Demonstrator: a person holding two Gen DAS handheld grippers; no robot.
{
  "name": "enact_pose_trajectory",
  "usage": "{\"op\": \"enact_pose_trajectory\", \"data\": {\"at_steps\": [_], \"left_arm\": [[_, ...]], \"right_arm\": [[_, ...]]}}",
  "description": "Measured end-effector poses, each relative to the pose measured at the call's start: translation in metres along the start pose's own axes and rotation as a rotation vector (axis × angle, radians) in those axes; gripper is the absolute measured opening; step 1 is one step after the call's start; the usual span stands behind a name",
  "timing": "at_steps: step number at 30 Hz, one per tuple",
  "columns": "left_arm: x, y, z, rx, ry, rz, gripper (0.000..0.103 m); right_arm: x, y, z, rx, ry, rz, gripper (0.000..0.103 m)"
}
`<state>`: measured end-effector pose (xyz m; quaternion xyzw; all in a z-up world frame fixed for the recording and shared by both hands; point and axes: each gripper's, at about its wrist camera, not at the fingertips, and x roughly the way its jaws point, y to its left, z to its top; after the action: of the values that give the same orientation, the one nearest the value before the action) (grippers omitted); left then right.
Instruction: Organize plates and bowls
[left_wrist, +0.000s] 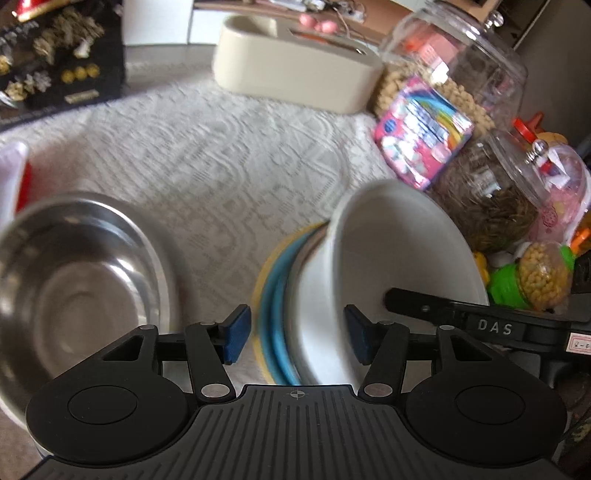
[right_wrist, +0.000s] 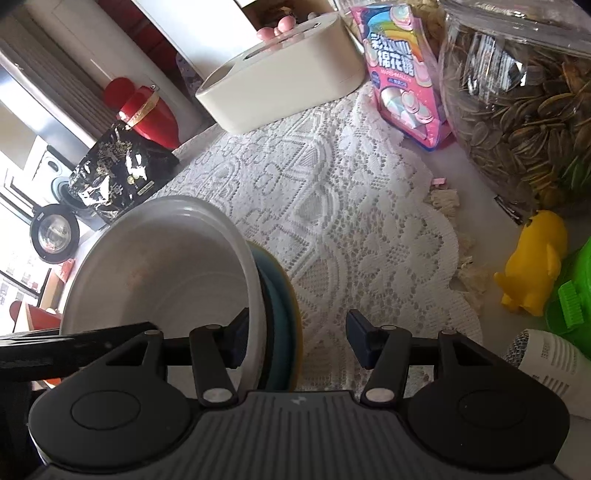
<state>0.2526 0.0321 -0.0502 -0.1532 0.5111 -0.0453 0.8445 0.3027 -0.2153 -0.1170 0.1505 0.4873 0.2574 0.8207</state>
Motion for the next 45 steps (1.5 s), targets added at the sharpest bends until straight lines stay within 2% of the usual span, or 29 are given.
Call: {"op": "enact_pose_trajectory", "data": {"at_steps": [5,10,21,45], "left_arm": [[0.013,-0.007,0.001,0.021,0.014,-0.010,0.074],[0.016,-0.009,0.003,0.051,0.014,-0.004,0.074],[0.015,-0.006,0.002,0.036,0.009,-0.025,0.073],[0.016,-0.007,-0.001,0.047,0.000,-0.032,0.073]], "right_arm": [[0.006,0.004,-0.003,-0.013,0.034,0.025,0.055],[0.013,0.010,-0.005,-0.016,0.065,0.056,0.055],[0.019,0.003,-0.005,0.045,0.104,0.126,0.055],[0.021,0.001,-0.007,0.081,0.150,0.169,0.052]]}}
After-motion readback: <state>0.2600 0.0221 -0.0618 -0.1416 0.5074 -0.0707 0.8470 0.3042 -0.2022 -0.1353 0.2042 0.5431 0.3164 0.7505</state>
